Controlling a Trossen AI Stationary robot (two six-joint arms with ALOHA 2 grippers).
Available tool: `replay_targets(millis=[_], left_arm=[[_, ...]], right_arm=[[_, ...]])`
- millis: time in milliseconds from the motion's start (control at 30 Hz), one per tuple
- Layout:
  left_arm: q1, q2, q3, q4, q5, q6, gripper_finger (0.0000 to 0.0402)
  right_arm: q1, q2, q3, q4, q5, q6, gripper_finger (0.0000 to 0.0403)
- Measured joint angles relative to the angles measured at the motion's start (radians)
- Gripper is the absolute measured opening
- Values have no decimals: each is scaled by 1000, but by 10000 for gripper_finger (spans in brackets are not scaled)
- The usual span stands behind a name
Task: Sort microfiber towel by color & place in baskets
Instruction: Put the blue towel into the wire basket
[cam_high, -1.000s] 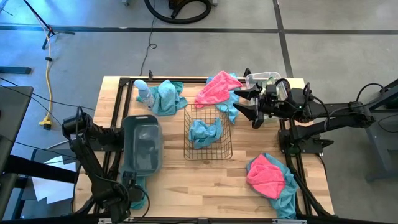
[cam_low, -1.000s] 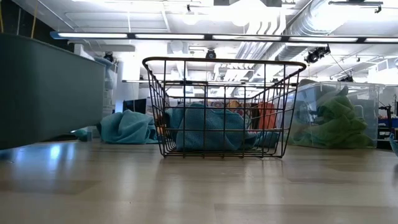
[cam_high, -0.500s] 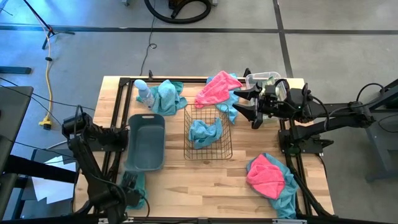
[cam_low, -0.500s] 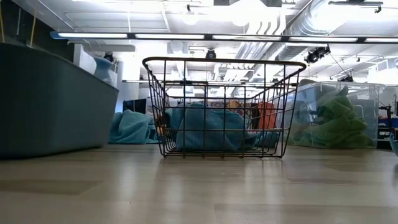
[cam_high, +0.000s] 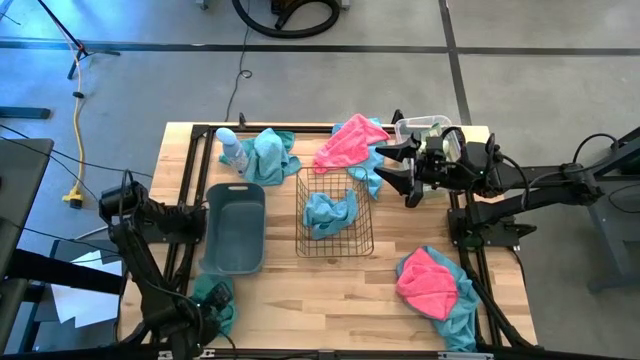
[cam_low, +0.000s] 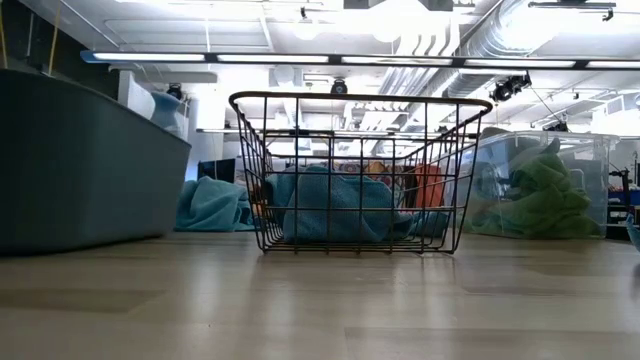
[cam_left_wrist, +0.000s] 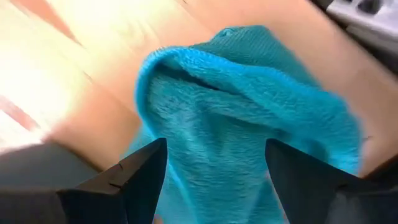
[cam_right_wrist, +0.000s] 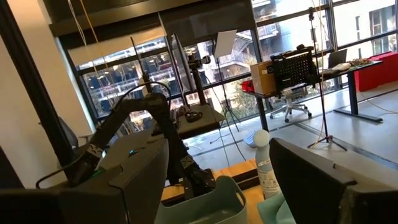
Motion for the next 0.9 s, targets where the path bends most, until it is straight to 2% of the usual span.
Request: replay_targets(millis=[100,400,633,900], left_arm=[[10,0,-15,10,-28,72,259],[19,0,-64,26,-9,130,259],[26,0,-64,109,17,144,259],[31,0,-132,176,44,163,259]], right_arm=[[0,0,0,0,0,1,277],[0,0,0,0,3,1,277],[0,0,0,0,3,1,277],[0,0,0,-15,4,1,277]])
